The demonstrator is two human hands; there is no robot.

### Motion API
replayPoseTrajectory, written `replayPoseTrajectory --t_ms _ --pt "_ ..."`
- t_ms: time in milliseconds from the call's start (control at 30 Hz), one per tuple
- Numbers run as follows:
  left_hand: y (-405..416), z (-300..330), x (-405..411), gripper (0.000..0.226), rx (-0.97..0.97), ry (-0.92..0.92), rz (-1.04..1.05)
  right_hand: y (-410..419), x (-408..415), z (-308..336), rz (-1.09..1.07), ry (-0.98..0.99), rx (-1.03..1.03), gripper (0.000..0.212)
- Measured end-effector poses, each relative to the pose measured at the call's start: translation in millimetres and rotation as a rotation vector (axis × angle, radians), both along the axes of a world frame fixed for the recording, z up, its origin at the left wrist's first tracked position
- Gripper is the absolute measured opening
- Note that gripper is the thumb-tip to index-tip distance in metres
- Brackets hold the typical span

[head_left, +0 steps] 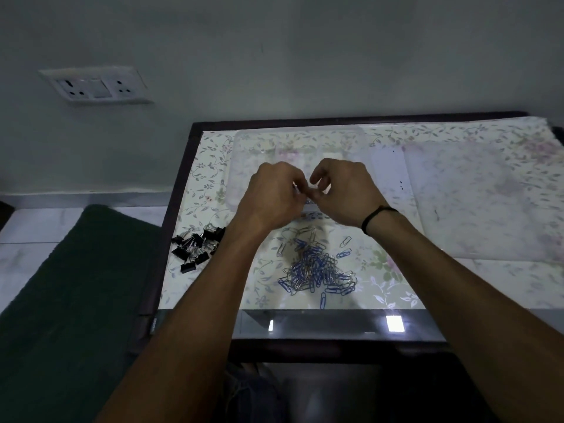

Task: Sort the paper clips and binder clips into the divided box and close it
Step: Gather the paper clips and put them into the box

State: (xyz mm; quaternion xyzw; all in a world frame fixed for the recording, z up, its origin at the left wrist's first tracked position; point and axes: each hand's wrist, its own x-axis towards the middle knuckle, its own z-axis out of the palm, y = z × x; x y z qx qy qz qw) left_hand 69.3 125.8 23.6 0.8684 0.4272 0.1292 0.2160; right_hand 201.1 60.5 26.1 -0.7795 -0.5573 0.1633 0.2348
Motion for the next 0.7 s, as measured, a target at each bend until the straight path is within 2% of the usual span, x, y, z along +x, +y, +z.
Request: replayPoseTrajectory --t_ms 67,100,200,267,333,467,533,700 --pt "-13.6 0.8 -7.2 0.008 -0.075 0.073 -0.067 -17.8 -0.6 2.6 0.078 -0.048 -0.053 0.023" --pt "-19.6 -0.9 -12.0 0.015 -0.137 0.141 -0.105 -29.1 -0.1 2.3 0.128 -0.068 -0.135 0.031" --pt "-30.4 -15.2 -28.8 0.063 -0.217 0.469 -0.198 -64.1 3.6 -7.5 0.225 -0.173 -0.468 0.077" --pt "-30.3 -27.4 -39.4 0.082 -0.186 0.589 -0.196 -78.9 9.3 -18.3 0.211 -0.209 -0.594 0.097" --pt "-28.1 -37.3 -44.2 0.084 -0.166 0.591 -0.167 -81.6 17.2 -27.2 0.167 -0.206 -0.608 0.094" --pt "-29.3 -51.3 -37.9 0.056 -0.136 0.471 -0.135 -72.3 20.9 -37.0 0.120 -0.170 -0.556 0.061" --pt "-38.7 -54.9 -32.4 0.059 -0.143 0.437 -0.152 -71.8 14.1 -45.2 0.133 -0.172 -0.528 0.051" --pt "-69.8 -65.0 -24.7 0.074 -0.180 0.402 -0.296 -81.0 -15.9 -55.5 0.248 -0.172 -0.559 0.073"
